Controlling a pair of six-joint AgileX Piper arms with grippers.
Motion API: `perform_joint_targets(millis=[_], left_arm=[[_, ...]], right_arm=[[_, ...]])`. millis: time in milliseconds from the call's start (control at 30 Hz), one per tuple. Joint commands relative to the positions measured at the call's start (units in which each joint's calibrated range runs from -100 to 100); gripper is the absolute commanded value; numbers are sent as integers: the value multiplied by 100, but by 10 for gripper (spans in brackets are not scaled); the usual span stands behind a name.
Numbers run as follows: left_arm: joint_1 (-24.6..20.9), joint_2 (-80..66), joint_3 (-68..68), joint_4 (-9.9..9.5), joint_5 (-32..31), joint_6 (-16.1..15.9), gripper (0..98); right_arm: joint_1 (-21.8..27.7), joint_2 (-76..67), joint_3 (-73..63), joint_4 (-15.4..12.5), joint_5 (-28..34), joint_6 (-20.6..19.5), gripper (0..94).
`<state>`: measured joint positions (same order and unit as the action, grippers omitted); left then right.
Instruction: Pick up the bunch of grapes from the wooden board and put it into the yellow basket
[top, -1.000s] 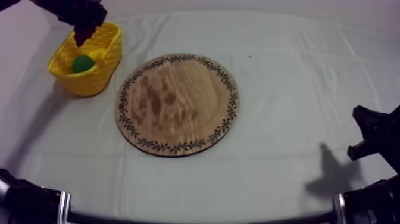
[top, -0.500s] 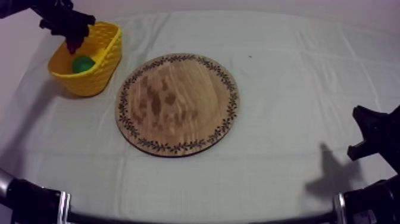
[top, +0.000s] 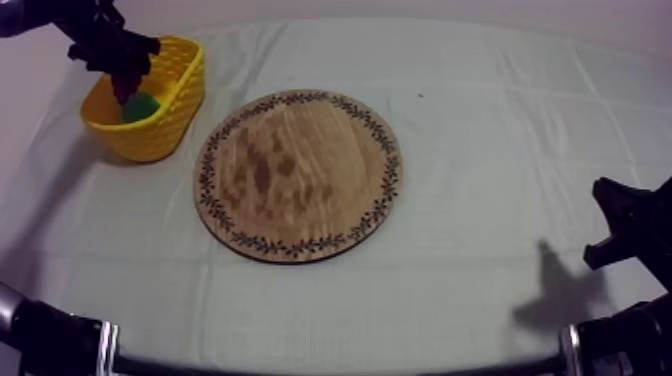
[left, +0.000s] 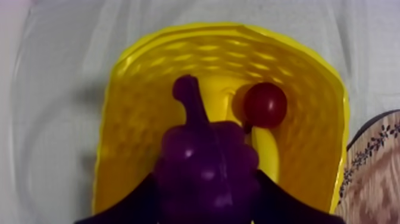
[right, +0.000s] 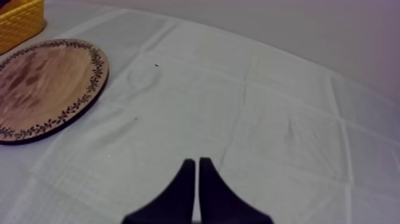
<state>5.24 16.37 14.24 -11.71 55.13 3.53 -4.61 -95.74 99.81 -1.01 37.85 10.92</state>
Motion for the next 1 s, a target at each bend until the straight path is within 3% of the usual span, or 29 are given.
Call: perform_joint_targets(millis=[0,133,267,333,433,533,767,867,967], left_arm=[[-5,-64,29,9,25,-15,755],[2,-314,153,47,30,-60,909],[6,-686,396,68,-137,-90,943],[7,-902,499,72,-237,-63,913],[4,-1277,657,74,-444,5,812],[-2,-1725,903,74,-765,47,651],[-8,-2937,1614,62,-1382,-114,161],[-47,-3552,1968,116,-1593,-244,59],[-100,-4234,2394,173,-1765,-343,20]], right_arm=[[2,-1,-3,1,-3,0,4],[2,-1,-3,1,-3,0,4],[2,-1,-3,1,-3,0,4],[2,-1,-3,1,-3,1,4],[2,-1,-3,1,-3,1,4],[2,-1,-3,1,-3,0,4],[2,-1,-3,1,-3,0,4],[2,-1,-3,1,-3,0,4],[2,-1,-3,1,-3,0,4]])
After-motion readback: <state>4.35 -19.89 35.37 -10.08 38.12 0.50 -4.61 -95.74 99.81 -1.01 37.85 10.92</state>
